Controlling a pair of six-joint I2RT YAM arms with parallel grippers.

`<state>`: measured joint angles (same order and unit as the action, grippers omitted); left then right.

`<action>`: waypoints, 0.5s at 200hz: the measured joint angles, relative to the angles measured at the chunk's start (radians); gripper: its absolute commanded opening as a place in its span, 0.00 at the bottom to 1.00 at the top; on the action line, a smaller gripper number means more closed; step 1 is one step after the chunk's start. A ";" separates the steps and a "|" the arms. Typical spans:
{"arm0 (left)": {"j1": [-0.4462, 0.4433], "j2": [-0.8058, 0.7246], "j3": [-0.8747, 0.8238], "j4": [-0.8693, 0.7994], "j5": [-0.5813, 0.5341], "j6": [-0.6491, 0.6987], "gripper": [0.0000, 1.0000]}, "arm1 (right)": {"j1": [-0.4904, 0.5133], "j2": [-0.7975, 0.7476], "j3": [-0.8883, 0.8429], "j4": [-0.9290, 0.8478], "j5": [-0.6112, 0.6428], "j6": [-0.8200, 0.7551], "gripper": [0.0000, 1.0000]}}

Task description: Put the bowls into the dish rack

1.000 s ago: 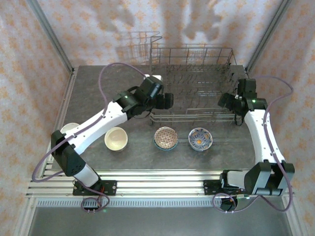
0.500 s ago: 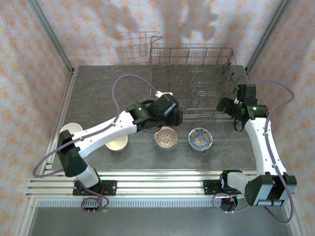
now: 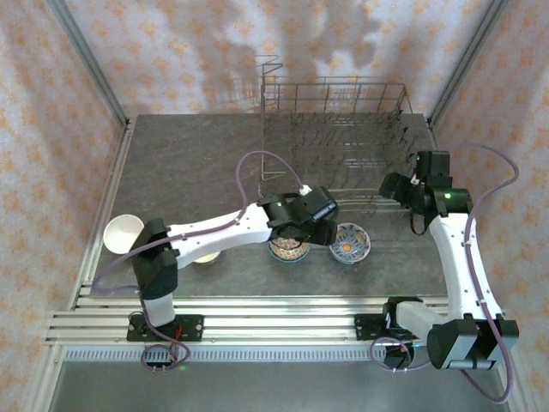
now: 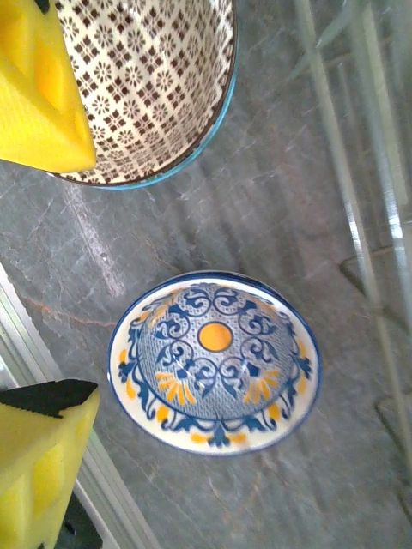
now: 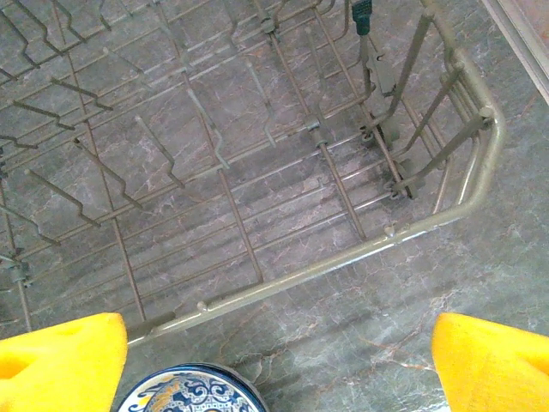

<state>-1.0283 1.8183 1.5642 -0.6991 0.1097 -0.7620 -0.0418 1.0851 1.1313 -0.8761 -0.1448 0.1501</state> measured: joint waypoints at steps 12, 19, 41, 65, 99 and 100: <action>0.000 0.035 0.010 0.000 0.015 0.003 0.67 | 0.000 0.000 0.000 0.000 0.007 0.000 0.92; 0.001 0.055 0.018 -0.001 0.020 0.005 0.67 | 0.000 0.000 0.000 0.000 0.011 0.000 0.92; 0.000 0.111 0.058 -0.004 0.040 0.013 0.66 | 0.000 0.000 0.000 0.000 0.017 0.000 0.92; 0.000 0.160 0.097 -0.004 0.050 0.024 0.66 | 0.000 0.000 0.000 0.000 0.018 0.000 0.92; 0.000 0.213 0.135 -0.017 0.065 0.028 0.66 | 0.000 0.000 0.000 0.000 0.017 0.000 0.92; 0.000 0.214 0.136 -0.018 0.066 0.028 0.66 | 0.000 0.000 0.000 0.000 0.018 0.000 0.92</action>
<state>-1.0279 2.0327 1.7004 -0.7166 0.1753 -0.7341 -0.0418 1.0851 1.1313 -0.8761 -0.1272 0.1501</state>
